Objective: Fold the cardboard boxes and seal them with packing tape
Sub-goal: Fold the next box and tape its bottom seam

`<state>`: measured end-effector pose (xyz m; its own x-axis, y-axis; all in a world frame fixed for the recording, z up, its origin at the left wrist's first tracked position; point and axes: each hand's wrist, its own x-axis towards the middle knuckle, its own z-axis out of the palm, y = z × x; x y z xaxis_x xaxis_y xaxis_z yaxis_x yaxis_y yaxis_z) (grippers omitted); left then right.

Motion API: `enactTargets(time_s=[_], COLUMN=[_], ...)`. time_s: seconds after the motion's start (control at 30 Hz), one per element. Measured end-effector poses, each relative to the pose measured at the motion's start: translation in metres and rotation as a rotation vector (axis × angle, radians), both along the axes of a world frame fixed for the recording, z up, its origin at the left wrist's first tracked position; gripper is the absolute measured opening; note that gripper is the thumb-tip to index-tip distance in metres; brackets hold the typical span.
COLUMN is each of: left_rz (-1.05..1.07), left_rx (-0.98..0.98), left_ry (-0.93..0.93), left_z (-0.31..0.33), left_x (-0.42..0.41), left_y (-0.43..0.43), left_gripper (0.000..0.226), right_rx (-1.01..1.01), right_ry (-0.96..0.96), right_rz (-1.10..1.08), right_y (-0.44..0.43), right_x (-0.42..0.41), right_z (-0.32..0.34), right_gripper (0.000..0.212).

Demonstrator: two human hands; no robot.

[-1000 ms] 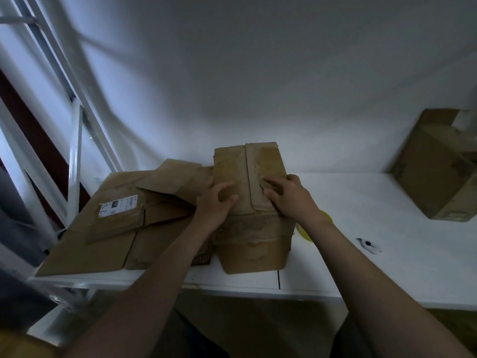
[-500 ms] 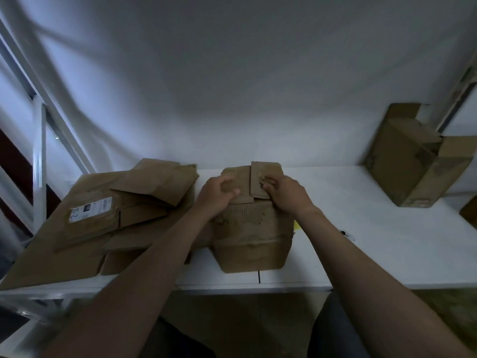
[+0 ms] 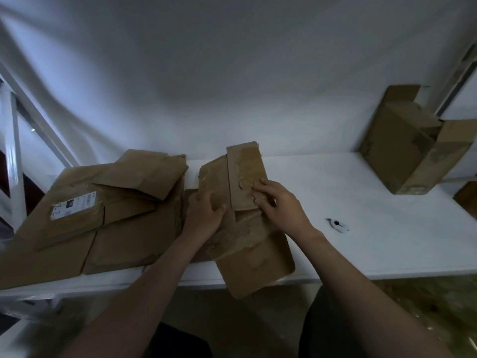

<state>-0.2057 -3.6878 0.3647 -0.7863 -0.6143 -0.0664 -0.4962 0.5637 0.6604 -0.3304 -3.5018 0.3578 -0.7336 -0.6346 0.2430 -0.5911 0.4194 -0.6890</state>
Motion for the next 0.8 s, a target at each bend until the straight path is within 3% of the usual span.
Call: enactTargets(time_s=[0.07,0.13,0.2,0.27,0.5,0.67,0.8], left_rz=[-0.072,-0.17,-0.214,-0.199,-0.177,-0.135,-0.125], left_rx=[-0.146,-0.175,-0.174,-0.138,-0.166,-0.168,-0.161], left_ry=[0.065,0.036,-0.045,-0.009,-0.003,-0.014,-0.019], left_z=[0.006,0.006,0.002,0.006,0.017,0.01,0.011], left_x=[-0.008,-0.017,-0.022,-0.024,-0.028,-0.029,-0.032], left_y=[0.007,0.011,0.012,0.015,0.023,0.021,0.023], left_gripper=[0.054,0.05,0.05,0.054,0.039,0.037,0.036], right_rx=[-0.16,-0.178,-0.081,0.019,0.679,0.639,0.685], right_ry=[-0.112,-0.213,-0.185,-0.145,-0.006,0.068,0.139], right_rz=[-0.062,-0.141,-0.115,-0.035,0.053,0.114,0.085], right_y=[0.015,0.032,0.046,0.052,0.062,0.066,0.078], right_x=[-0.006,-0.017,-0.03,-0.04,-0.073,-0.073,-0.072], right_z=[0.007,0.007,0.002,-0.007,-0.044,-0.042,-0.029], right_gripper=[0.03,0.039,0.049,0.054,0.037,0.023,0.03])
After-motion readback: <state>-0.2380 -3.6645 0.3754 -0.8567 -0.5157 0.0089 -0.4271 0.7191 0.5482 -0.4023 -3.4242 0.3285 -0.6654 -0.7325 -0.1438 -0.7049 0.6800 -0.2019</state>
